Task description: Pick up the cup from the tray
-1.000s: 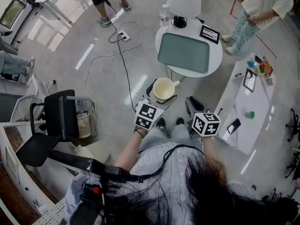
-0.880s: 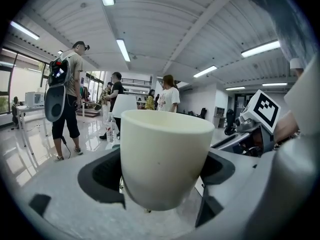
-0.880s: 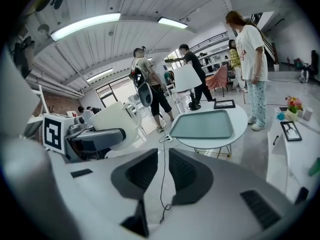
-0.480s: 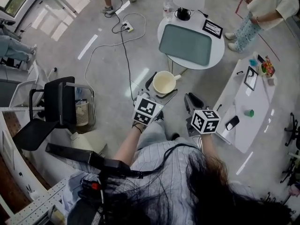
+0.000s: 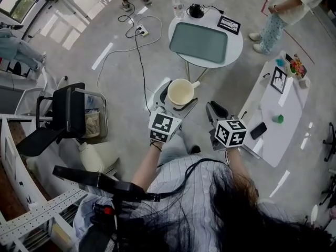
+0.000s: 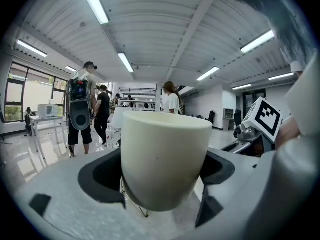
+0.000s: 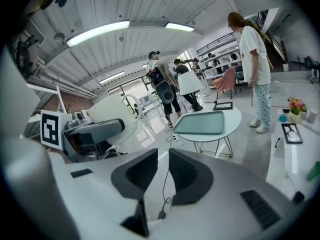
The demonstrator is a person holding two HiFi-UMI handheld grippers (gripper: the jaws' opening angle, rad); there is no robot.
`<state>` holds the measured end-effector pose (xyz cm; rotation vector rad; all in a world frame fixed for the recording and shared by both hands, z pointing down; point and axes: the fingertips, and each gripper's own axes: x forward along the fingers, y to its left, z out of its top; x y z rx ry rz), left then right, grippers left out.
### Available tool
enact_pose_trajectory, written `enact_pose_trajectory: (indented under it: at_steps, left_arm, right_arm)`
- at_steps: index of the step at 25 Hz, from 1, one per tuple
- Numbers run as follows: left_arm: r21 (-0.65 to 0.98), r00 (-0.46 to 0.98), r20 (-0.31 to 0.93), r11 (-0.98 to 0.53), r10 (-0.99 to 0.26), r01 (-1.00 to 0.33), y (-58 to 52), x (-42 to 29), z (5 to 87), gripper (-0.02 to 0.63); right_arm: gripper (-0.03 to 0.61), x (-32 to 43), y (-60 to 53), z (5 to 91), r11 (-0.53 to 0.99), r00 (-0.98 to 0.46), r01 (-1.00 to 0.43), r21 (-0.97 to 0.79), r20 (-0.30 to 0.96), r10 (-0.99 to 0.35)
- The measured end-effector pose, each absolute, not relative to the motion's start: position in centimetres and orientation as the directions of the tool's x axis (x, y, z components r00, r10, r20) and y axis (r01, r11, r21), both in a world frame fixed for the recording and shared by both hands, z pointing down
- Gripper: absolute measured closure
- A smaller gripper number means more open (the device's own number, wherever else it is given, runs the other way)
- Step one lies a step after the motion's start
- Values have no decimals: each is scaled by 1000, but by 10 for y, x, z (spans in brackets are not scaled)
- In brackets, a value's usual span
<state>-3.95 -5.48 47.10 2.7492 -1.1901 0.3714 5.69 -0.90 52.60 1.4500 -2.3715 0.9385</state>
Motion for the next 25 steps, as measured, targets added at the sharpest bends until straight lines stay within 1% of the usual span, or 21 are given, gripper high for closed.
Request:
enact_pose_trajectory:
  at_steps: [9, 17, 25]
  left_arm:
    - [11, 631, 249, -650, -734, -760, 7, -6, 462, 153]
    - [-7, 617, 252, -639, -746, -770, 68, 4, 459, 153]
    - [-8, 619, 249, -641, -745, -768, 109, 14, 463, 155]
  right_arm:
    - [495, 99, 45, 524, 348, -520, -841, -413, 441, -732]
    - [495, 110, 92, 517, 385, -550, -819, -425, 395, -736]
    - [495, 111, 131, 518, 422, -574, -807, -414, 383, -723]
